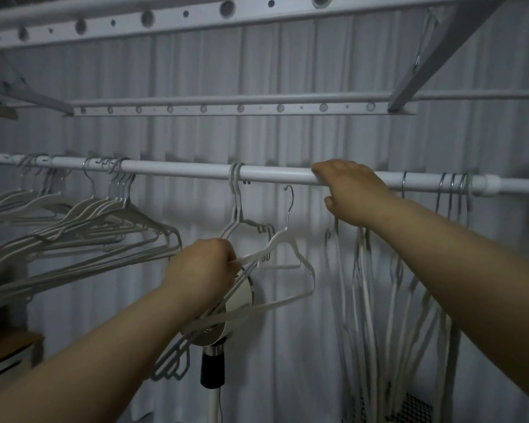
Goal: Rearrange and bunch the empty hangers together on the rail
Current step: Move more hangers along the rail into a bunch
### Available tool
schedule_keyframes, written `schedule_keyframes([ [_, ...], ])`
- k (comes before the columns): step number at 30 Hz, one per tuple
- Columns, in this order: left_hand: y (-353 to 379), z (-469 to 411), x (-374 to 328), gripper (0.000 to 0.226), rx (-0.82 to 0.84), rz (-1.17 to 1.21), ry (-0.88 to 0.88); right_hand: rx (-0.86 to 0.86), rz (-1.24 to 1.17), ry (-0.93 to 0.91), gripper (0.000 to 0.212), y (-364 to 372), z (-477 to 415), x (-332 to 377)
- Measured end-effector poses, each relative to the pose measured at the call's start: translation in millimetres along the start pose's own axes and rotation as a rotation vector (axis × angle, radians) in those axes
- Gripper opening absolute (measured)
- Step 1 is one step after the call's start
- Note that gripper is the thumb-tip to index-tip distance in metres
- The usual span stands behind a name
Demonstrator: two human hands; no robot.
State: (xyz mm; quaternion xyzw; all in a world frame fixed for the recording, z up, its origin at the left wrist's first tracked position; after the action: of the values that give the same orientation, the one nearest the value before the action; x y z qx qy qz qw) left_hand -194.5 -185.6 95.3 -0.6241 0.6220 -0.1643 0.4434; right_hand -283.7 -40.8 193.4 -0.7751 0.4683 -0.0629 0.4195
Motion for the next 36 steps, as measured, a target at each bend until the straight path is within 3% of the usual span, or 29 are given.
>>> schedule_keyframes([
  [8,-16.6,57.2,21.6,0.014,0.009,0.006,-0.073,-0.218,-0.146,-0.1,0.052,-22.5,15.1,26.0],
  [13,-33.5,106.1,27.9,0.018,-0.017,-0.018,-0.098,0.028,-0.148,-0.252,0.057,-2.7,27.6,64.6],
  [18,-63.0,135.3,21.1,0.012,-0.032,-0.052,-0.077,0.281,-0.417,-0.175,0.06,2.9,40.2,79.0],
  [24,-96.7,176.8,38.1,0.026,-0.01,-0.088,-0.118,0.409,-0.802,-0.188,0.011,-15.9,61.4,93.6],
  [32,-128.4,224.3,91.6,0.024,0.011,-0.013,-0.218,0.476,-0.934,-0.185,0.026,-35.3,94.2,148.9],
  [35,-128.7,235.8,114.0,0.005,-0.046,0.045,-0.282,0.509,-1.012,-0.146,0.027,-44.6,111.7,158.2],
  [36,-125.3,238.4,116.4,0.018,-0.053,0.069,-0.288,0.521,-1.042,-0.13,0.027,-47.6,118.2,161.0],
])
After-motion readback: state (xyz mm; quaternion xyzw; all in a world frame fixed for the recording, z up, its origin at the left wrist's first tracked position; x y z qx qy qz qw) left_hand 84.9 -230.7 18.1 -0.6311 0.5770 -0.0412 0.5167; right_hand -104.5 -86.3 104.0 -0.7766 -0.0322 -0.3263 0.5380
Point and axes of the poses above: each hand's wrist, its own z-axis away from the middle knuckle, its own y-axis out of the palm, x = y × z, the point moved 9 cm from there along -z, towards the middle knuckle, and after that the axes turned 6 degrees about z, right-handed, at the moved point
